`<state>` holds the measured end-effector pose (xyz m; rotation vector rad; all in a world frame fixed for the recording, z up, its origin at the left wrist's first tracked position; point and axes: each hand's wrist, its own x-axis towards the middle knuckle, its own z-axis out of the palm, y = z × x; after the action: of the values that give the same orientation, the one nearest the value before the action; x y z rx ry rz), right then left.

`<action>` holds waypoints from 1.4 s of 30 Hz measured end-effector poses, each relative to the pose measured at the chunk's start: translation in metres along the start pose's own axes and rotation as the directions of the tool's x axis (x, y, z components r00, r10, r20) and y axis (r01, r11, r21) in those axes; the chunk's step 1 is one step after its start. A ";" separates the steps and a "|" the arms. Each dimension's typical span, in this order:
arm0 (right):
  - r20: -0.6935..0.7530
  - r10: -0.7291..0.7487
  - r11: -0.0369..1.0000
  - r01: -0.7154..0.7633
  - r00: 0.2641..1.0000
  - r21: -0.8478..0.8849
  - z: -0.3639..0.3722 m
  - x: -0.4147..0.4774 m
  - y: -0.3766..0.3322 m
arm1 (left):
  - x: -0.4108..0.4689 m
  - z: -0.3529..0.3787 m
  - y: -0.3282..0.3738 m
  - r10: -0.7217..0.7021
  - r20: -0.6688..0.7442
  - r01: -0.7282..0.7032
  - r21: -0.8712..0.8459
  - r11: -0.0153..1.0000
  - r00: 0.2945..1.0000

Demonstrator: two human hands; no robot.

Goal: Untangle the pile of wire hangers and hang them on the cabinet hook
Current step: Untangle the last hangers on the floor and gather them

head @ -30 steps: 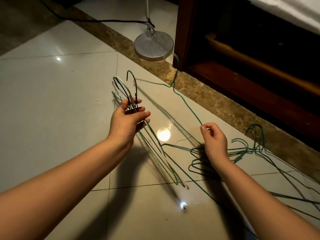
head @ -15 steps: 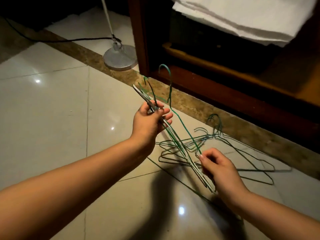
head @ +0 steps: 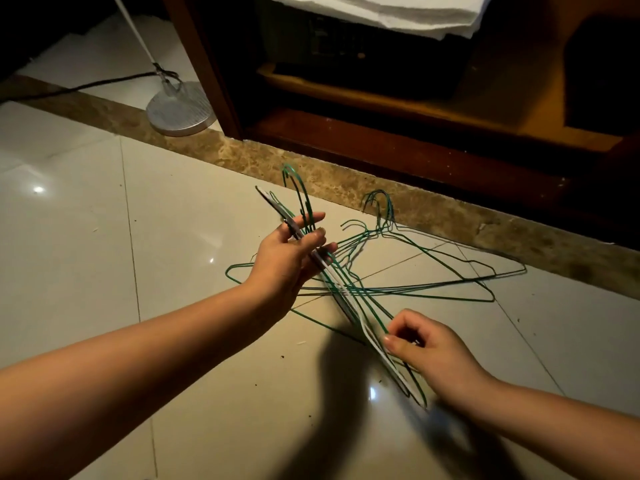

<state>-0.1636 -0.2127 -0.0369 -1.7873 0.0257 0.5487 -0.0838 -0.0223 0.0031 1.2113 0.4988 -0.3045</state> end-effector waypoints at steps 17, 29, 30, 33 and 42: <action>-0.143 0.080 0.625 -0.161 0.986 -0.764 0.008 0.139 0.053 | 0.009 -0.046 0.007 0.141 0.019 -0.143 0.110 0.984 0.990; -0.318 0.068 0.873 -0.211 0.945 -0.439 0.025 0.151 0.040 | 0.012 -0.112 0.027 0.169 -0.127 -0.141 0.206 0.968 0.977; -0.294 0.078 0.906 -0.191 0.953 -0.379 0.027 0.147 0.034 | 0.012 -0.114 0.026 0.158 -0.133 -0.129 0.207 0.970 0.978; -0.234 0.165 0.976 -0.192 0.958 -0.100 0.034 0.133 0.015 | 0.012 -0.114 0.025 0.128 -0.130 -0.100 0.200 0.975 0.983; -0.170 0.011 0.999 -0.004 0.985 0.039 0.084 0.087 -0.060 | -0.003 -0.094 0.011 0.004 -0.110 0.007 0.100 0.995 0.994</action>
<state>-0.0975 -0.0944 -0.0304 -1.7933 0.1603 0.3967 -0.1005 0.0700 -0.0108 1.3302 0.5860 -0.2672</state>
